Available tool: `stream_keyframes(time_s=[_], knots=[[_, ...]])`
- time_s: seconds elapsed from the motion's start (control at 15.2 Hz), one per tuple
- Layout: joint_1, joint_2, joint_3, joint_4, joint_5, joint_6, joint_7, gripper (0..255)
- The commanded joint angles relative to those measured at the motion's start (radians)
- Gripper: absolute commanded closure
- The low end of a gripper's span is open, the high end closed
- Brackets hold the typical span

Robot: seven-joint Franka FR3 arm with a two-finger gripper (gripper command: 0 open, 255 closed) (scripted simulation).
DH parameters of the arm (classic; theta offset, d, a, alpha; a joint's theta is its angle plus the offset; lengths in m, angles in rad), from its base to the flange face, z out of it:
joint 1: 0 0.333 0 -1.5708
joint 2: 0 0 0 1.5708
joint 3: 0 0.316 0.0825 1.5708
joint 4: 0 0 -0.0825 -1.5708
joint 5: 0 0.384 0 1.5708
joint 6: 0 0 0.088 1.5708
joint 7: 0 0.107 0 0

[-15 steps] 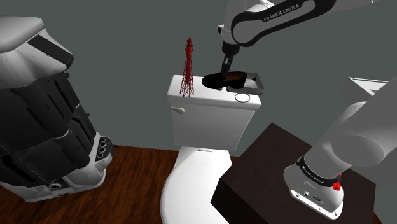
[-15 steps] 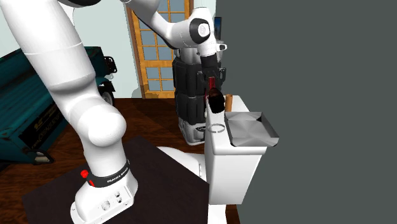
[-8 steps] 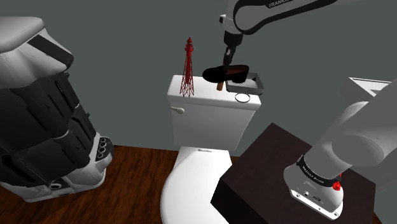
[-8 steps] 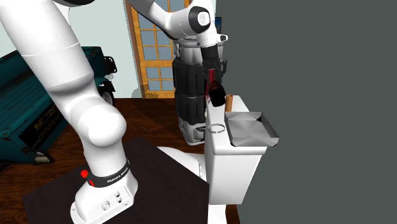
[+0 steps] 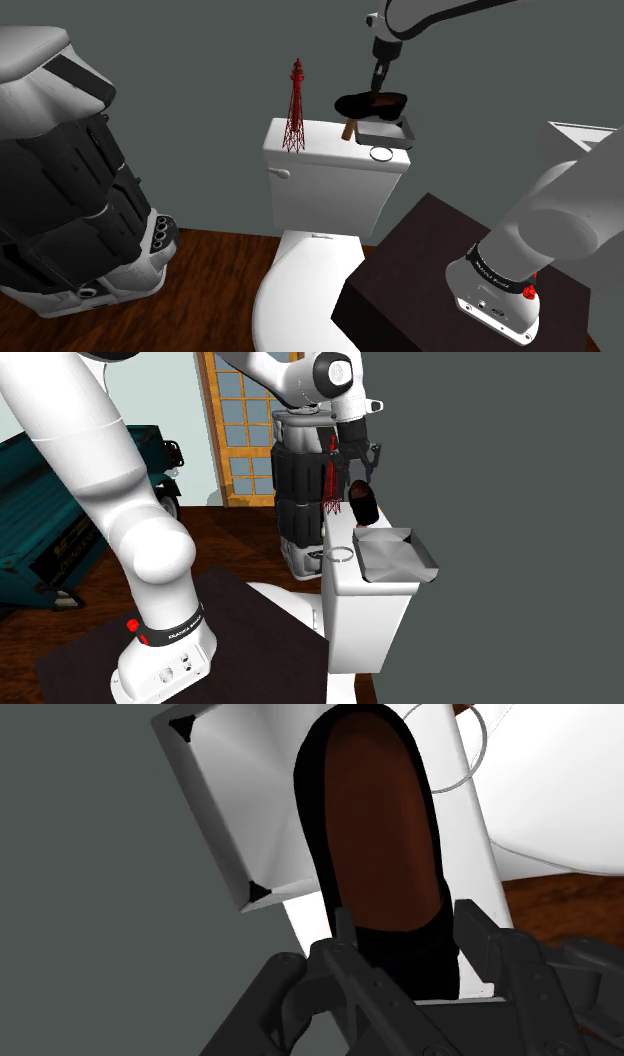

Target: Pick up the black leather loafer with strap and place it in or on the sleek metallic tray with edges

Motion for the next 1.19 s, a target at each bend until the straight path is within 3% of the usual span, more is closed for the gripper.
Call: stream_keyframes(time_s=[0.0, 0.4, 0.46, 0.53, 0.99, 1.12], knots=[[-0.018, 0.007, -0.028, 0.019, 0.003, -0.002, -0.050, 255], [-0.076, 0.049, -0.114, 0.095, 0.023, -0.010, -0.208, 255], [-0.066, 0.046, -0.099, 0.087, 0.020, -0.010, -0.179, 255], [-0.066, 0.046, -0.099, 0.087, 0.020, -0.010, -0.179, 0], [-0.043, 0.151, -0.174, -0.009, 0.460, 0.186, -0.656, 0], [-0.044, 0.171, -0.172, -0.015, 0.507, 0.203, -0.704, 0]])
